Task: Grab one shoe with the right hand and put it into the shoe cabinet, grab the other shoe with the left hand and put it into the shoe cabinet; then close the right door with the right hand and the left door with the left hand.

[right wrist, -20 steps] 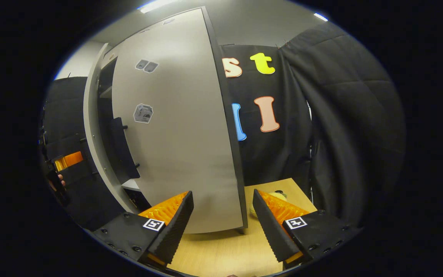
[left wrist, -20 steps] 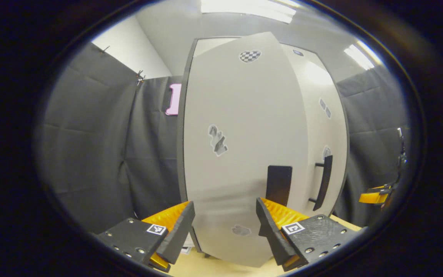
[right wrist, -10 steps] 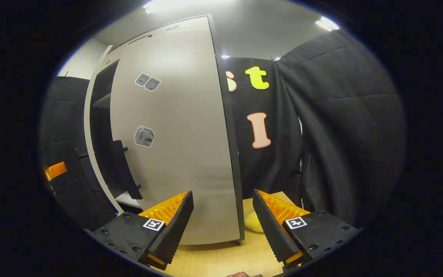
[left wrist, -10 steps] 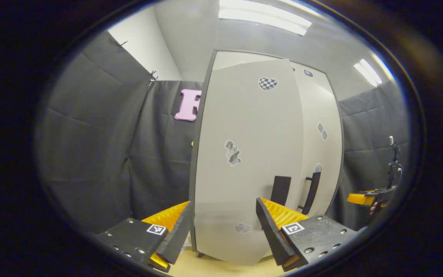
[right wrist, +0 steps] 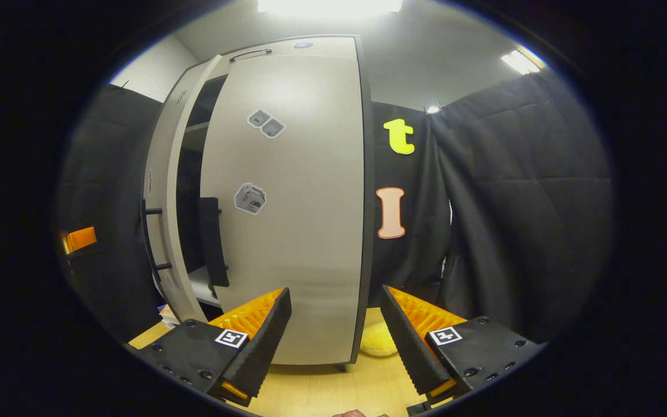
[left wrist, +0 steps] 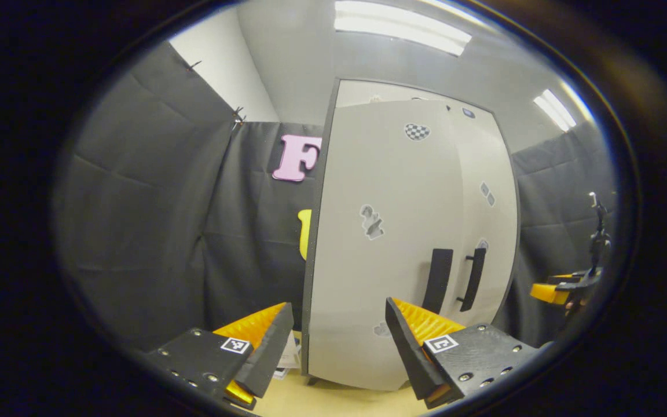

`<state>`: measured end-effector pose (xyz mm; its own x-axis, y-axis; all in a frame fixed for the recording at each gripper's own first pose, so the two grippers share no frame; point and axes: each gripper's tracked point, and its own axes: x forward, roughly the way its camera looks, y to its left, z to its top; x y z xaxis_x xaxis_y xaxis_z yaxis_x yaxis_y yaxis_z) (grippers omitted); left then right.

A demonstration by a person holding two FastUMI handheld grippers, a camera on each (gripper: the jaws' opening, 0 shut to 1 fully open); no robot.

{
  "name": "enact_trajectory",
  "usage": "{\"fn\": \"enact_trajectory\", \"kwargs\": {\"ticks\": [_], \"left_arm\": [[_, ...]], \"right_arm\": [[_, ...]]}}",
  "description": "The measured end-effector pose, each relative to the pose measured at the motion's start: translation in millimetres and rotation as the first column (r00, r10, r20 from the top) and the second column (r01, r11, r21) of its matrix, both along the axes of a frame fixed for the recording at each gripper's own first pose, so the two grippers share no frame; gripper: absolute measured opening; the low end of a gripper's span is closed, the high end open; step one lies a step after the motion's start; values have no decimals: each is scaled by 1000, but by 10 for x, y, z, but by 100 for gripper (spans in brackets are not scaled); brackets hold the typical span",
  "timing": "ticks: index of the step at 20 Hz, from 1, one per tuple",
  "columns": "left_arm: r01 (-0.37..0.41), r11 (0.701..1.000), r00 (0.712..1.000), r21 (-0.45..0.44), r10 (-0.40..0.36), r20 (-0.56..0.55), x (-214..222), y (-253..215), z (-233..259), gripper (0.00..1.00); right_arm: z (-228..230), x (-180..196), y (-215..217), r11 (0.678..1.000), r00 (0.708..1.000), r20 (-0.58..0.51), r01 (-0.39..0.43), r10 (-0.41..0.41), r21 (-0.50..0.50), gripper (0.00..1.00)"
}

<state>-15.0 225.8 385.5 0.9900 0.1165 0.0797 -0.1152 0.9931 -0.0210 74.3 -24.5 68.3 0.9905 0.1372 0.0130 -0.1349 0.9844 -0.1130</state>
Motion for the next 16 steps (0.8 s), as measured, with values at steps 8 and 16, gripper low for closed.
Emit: {"fn": "enact_trajectory", "kwargs": {"ticks": [8,16], "left_arm": [[59,997,998,-51,-60,-31,13,-72,-200,92],[68,998,994,9,-67,-87,-134,201,-590,93]], "right_arm": [[1,-173,186,999,1000,-4,18,-18,42,98],[-117,-376,374,995,997,-26,74,-73,59,98]]}}
